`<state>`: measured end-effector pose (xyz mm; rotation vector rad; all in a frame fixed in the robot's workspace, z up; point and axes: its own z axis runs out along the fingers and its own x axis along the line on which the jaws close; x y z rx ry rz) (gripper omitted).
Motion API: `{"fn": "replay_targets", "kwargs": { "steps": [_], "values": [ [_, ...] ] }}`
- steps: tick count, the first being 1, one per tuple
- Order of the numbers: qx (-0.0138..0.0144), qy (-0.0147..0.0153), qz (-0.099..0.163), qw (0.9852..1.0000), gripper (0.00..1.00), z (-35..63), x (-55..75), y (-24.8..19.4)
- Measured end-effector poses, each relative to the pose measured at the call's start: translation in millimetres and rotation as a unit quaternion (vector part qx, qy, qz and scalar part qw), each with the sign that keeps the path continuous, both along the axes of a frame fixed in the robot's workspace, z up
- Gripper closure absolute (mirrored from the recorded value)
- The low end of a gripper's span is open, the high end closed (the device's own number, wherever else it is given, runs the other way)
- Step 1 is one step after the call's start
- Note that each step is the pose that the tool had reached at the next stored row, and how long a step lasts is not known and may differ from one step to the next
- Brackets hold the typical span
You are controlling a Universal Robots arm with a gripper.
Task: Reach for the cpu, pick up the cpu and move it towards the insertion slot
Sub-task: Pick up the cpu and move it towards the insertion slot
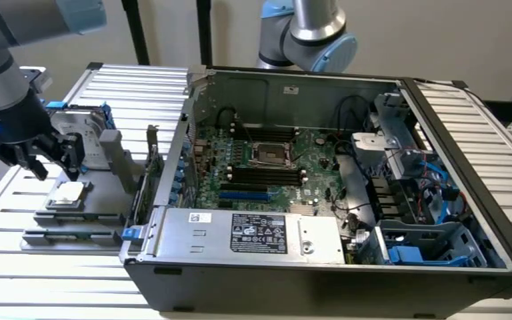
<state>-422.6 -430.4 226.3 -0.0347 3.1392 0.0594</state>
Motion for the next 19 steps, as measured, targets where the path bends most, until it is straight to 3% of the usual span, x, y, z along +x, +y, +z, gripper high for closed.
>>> {"fn": "replay_targets", "kwargs": {
  "steps": [5, 10, 19],
  "values": [
    [-0.0015, 0.0000, 0.001, 1.0000, 0.40, -8.5, 0.6, -1.6],
    [-0.0053, 0.0000, 0.002, 1.0000, 0.40, -14.3, 2.1, -2.3],
    [-0.0054, 0.0000, 0.004, 1.0000, 0.39, -16.6, 3.7, -2.4]
  ]
}}
